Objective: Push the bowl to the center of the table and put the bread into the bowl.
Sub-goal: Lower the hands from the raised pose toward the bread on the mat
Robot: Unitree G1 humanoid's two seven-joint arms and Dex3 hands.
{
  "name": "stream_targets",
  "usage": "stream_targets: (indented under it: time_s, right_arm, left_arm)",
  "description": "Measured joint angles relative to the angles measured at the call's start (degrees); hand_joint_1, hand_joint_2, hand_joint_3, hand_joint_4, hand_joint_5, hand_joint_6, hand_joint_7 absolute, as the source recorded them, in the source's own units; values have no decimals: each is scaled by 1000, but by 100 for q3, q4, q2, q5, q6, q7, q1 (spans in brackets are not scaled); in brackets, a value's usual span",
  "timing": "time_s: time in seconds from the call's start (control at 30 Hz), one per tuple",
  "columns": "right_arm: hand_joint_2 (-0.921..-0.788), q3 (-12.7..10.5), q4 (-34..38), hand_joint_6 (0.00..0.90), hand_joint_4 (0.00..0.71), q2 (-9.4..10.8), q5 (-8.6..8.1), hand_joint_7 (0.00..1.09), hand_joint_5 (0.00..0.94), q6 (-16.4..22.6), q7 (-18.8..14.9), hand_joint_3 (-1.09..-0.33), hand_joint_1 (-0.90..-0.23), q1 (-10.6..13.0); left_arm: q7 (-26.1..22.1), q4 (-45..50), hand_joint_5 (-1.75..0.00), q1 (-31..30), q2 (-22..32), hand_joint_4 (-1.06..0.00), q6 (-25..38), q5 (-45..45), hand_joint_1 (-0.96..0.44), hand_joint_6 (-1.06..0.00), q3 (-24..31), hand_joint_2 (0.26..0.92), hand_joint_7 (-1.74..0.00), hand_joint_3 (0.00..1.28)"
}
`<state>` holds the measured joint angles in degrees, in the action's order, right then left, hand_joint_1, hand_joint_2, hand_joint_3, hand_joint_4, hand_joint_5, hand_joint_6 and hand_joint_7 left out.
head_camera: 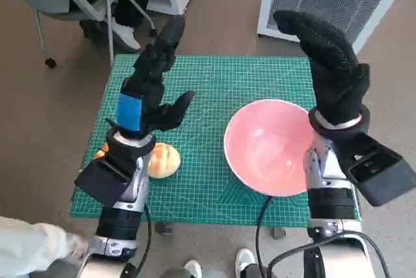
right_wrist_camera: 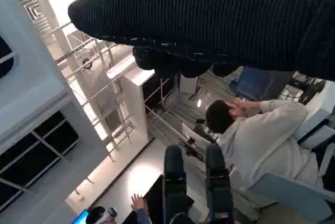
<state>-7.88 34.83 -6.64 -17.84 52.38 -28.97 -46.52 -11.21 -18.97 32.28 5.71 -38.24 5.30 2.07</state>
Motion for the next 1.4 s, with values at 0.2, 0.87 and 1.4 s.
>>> stream_targets:
  time_s: [0.2, 0.87, 1.4]
  right_arm:
    - [-921, -8, -1, -1, 211, 0, -3, 610, 26, 0, 0, -805, -542, 3]
    - [-921, -50, -116, -1, 195, -34, -94, 582, 18, -27, -57, -850, -557, 120]
    - [-921, -1058, 364, -1, 209, -487, -6, 614, 32, 418, 791, -818, -543, 922]
  left_arm:
    - [-5, 23, -3, 0, 5, -284, 20, 1, -611, -406, 16, 921, -10, 384]
    - [45, 55, -9, 0, 4, -309, -133, -58, -601, -408, 78, 921, -8, 385]
    - [42, 171, -8, -265, 42, -323, -128, 23, -611, -415, 171, 921, -9, 373]
